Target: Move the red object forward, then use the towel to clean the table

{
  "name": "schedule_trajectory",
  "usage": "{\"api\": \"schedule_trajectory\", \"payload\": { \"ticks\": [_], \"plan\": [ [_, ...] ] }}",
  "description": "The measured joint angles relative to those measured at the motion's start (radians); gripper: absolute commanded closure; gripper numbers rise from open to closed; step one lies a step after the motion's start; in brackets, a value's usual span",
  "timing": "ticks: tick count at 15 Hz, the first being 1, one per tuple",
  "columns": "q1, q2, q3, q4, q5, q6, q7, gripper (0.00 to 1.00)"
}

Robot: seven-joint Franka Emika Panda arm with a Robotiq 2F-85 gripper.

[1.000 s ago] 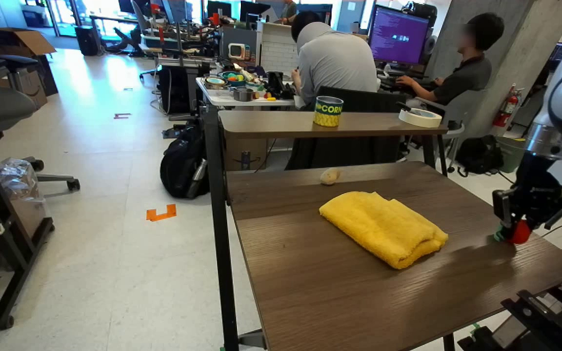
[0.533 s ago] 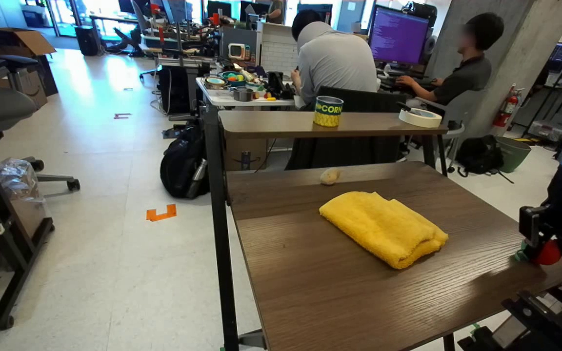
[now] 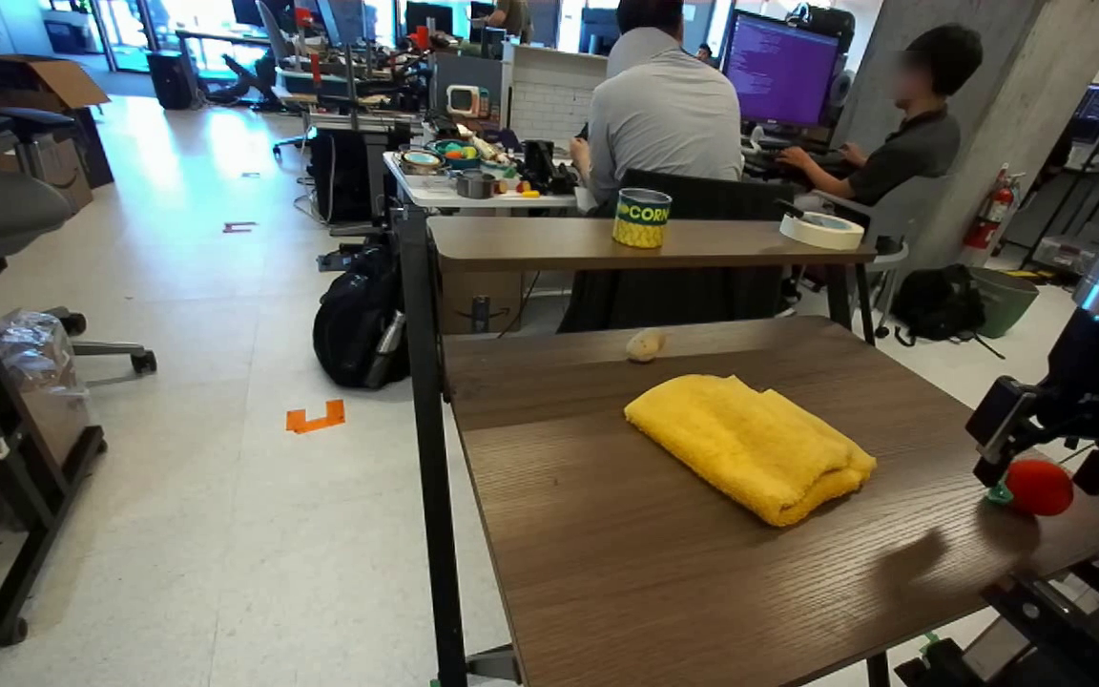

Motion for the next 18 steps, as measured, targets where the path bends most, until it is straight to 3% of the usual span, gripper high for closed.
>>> {"api": "schedule_trajectory", "payload": {
  "ticks": [2, 6, 9, 11, 18],
  "plan": [
    [0.029, -0.035, 0.001, -0.020, 0.003, 0.000, 0.027, 0.00],
    [0.017, -0.129, 0.028, -0.046, 0.016, -0.001, 0.019, 0.00],
    [-0.023, -0.166, 0.086, 0.016, 0.042, -0.033, -0.005, 0.00],
    [-0.045, -0.161, 0.137, 0.105, 0.064, -0.113, -0.031, 0.00],
    [-0.041, -0.155, 0.134, 0.110, 0.066, -0.127, -0.030, 0.00]
  ]
}}
